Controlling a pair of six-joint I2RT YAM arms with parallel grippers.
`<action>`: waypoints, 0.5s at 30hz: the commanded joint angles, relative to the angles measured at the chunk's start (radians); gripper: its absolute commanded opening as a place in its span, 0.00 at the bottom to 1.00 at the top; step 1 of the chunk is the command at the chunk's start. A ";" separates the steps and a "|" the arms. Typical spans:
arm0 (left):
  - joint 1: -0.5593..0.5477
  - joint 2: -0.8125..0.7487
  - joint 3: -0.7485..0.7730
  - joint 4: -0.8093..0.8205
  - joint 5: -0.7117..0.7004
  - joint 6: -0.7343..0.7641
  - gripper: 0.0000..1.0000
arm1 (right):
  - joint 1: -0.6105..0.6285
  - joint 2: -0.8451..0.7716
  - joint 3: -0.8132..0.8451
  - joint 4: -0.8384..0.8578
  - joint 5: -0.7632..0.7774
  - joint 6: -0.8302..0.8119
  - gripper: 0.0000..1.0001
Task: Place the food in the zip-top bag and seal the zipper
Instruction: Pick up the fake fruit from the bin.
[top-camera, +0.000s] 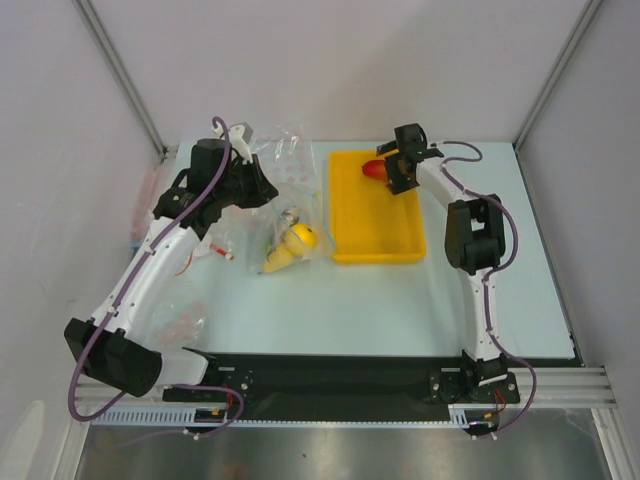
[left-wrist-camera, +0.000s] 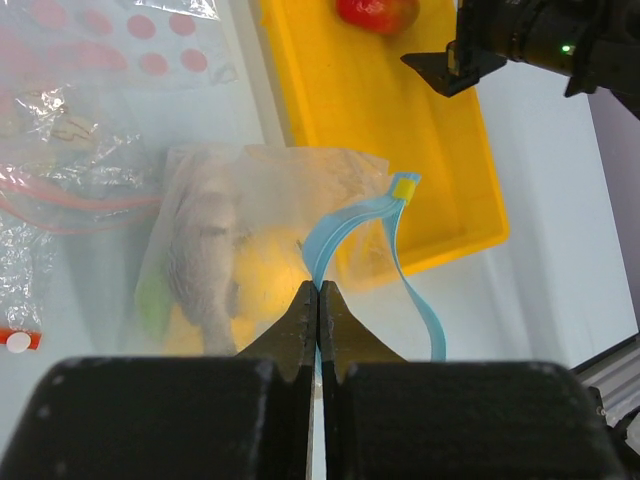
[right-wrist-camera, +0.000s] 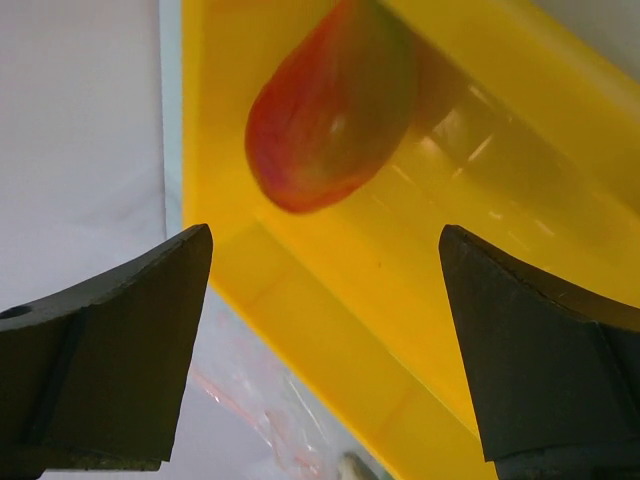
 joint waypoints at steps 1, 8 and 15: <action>0.002 -0.051 -0.005 0.041 0.018 -0.015 0.00 | -0.002 0.061 0.085 0.007 0.108 0.162 1.00; 0.002 -0.049 -0.009 0.030 -0.004 -0.002 0.00 | -0.007 0.187 0.194 -0.037 0.168 0.203 0.97; 0.002 -0.015 0.016 0.035 -0.005 -0.002 0.00 | -0.008 0.207 0.216 -0.007 0.199 0.168 0.63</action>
